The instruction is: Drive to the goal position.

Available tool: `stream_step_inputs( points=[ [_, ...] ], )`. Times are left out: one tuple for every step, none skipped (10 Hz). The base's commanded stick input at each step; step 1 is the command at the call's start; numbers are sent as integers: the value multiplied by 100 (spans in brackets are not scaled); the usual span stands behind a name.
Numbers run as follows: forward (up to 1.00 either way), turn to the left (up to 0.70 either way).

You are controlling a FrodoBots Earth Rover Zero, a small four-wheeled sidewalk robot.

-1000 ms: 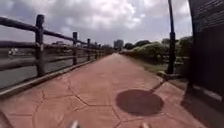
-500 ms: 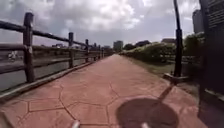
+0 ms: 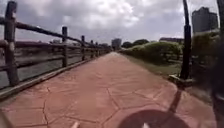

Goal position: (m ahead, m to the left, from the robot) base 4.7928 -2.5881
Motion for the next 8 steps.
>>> stream_step_inputs(
  points=[
    [70, 0],
    [70, 0],
    [70, 0],
    [70, 0],
    [70, 0],
    [70, 0],
    [70, 0],
    [70, 0]
  ],
)
